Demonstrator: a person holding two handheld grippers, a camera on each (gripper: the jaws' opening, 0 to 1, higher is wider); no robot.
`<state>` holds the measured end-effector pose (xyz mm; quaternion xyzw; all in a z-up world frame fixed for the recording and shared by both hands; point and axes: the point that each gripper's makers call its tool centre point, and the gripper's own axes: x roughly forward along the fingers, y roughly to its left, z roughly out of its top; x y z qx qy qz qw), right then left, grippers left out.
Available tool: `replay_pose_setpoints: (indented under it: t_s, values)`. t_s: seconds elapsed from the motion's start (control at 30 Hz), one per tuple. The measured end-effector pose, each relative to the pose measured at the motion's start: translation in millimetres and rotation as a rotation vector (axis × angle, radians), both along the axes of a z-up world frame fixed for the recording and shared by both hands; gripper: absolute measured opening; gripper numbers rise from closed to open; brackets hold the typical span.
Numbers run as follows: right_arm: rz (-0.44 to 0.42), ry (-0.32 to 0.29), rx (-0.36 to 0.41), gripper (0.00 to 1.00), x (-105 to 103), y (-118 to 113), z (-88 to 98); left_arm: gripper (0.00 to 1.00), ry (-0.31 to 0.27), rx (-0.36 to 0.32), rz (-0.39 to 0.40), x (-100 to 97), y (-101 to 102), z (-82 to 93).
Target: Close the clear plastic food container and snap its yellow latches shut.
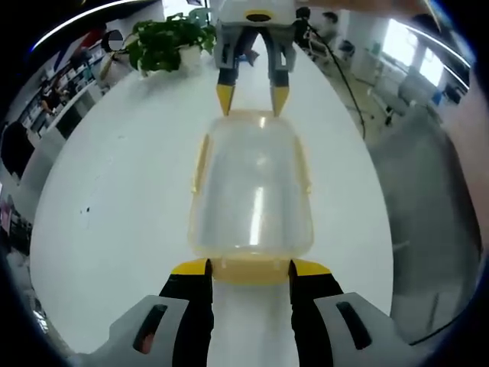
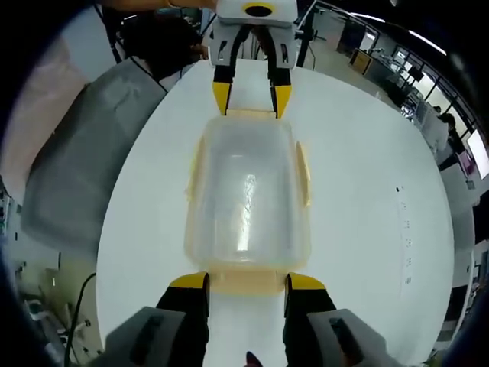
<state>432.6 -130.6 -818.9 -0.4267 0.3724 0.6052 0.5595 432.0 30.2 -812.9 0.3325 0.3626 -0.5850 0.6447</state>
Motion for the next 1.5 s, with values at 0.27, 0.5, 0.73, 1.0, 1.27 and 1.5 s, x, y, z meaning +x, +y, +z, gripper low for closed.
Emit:
replay_pose_setpoints:
  t_s: [0.27, 0.5, 0.73, 1.0, 1.27, 1.5]
  values:
    - [-0.004, 0.009, -0.006, 0.35, 2, -2, -3.3, 0.36, 0.006, -0.003, 0.000, 2.7, -2, -2.8]
    - [-0.012, 0.020, -0.002, 0.35, 3, -4, -4.9, 0.36, 0.013, -0.011, 0.002, 4.2, -3, -5.5]
    - [-0.014, 0.028, 0.004, 0.35, 3, -3, -6.0, 0.36, 0.020, -0.011, 0.006, 5.0, -2, -8.4]
    - [-0.008, 0.025, 0.005, 0.36, 4, -2, -7.5, 0.36, 0.027, -0.015, 0.017, 4.6, -1, -12.6]
    - [-0.011, 0.025, 0.005, 0.36, 3, -1, -8.8, 0.36, 0.026, -0.020, 0.026, 4.2, -1, -13.8]
    - [-0.025, 0.017, 0.016, 0.37, 3, -3, -11.0, 0.37, 0.068, -0.034, 0.082, 3.9, 3, -15.7]
